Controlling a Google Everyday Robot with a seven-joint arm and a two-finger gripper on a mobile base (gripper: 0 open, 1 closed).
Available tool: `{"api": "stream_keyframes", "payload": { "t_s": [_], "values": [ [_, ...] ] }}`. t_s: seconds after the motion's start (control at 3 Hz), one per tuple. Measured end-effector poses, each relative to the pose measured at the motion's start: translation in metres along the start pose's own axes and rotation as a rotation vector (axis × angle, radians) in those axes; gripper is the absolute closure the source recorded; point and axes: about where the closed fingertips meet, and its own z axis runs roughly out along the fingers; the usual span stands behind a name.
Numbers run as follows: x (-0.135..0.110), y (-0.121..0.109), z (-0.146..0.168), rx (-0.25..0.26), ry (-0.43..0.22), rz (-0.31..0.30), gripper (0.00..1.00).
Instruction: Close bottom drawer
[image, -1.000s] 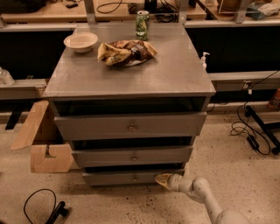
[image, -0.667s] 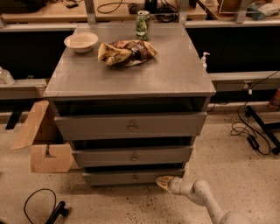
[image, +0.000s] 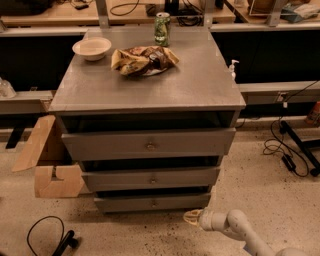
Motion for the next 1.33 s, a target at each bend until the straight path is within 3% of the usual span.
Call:
{"api": "stream_keyframes", "payload": {
  "t_s": [0.33, 0.67, 1.0, 1.33],
  "values": [
    [0.0, -0.009, -0.064, -0.007, 0.139, -0.096, 1.0],
    [-0.012, -0.047, -0.162, 0.065, 0.378, -0.203, 1.0],
    [-0.042, -0.072, -0.219, 0.137, 0.516, -0.259, 1.0],
    [-0.089, -0.089, -0.269, 0.229, 0.59, -0.298, 1.0]
  ]
}}
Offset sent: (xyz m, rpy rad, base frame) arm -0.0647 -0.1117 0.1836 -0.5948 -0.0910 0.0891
